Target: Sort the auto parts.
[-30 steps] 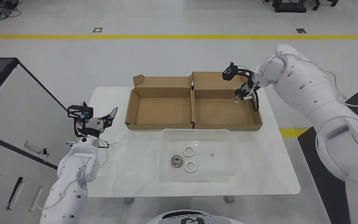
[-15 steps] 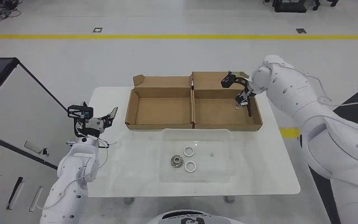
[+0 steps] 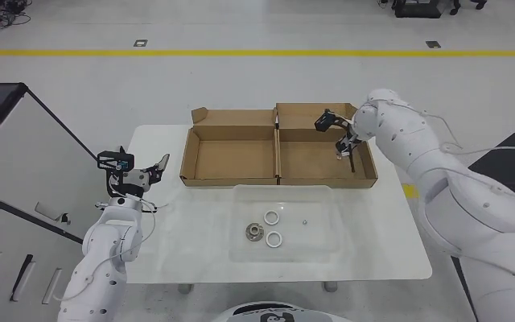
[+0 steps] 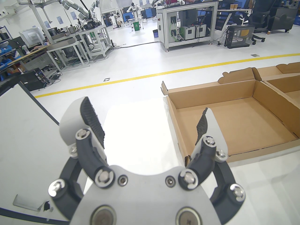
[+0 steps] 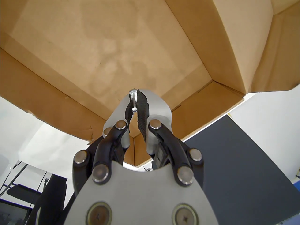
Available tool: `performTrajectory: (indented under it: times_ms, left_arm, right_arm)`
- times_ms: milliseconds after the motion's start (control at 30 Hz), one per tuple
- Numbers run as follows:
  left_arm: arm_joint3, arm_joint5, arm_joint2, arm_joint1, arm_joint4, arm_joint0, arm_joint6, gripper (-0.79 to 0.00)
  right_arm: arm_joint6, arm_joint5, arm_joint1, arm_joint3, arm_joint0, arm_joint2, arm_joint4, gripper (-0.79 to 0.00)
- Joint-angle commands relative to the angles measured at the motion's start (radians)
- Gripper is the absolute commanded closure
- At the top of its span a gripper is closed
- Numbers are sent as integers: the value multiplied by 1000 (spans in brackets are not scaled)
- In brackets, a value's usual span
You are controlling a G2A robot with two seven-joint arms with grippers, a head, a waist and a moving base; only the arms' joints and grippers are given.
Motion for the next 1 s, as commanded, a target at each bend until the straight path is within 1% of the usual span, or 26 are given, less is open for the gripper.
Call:
performTrajectory:
  times_ms: [0,433,633,667,700,733,767,800,967]
  left_arm:
    - [0,0,0,0,0,0,0,-785]
    - [0,0,0,0,0,0,0,-785]
    - [0,0,0,0,0,0,0,-785]
    - [0,0,0,0,0,0,0,-785]
    - [0,0,0,0,0,0,0,-785]
    - [0,0,0,0,0,0,0,-785]
    - [0,0,0,0,0,0,0,-785]
    - [0,0,0,0,0,0,0,-785]
    - [0,0,0,0,0,0,0,-785]
  right_arm:
    - [-14,0,-9,18,-6,-2,-10,0]
    - [-76,-5,-64,103,-33,-9,-62,0]
    - [-91,-11,-84,137,-37,-1,-62,0]
    - [-93,-11,-87,141,-37,0,-63,-77]
    - [-95,-12,-90,146,-38,3,-60,-283]
    - [-96,-12,-93,151,-37,5,-59,-453]
    - [-100,-12,-95,154,-37,6,-60,-646]
    - [-102,-12,-98,158,-37,7,-61,-785]
    - [-117,-19,-107,173,-26,18,-61,-785]
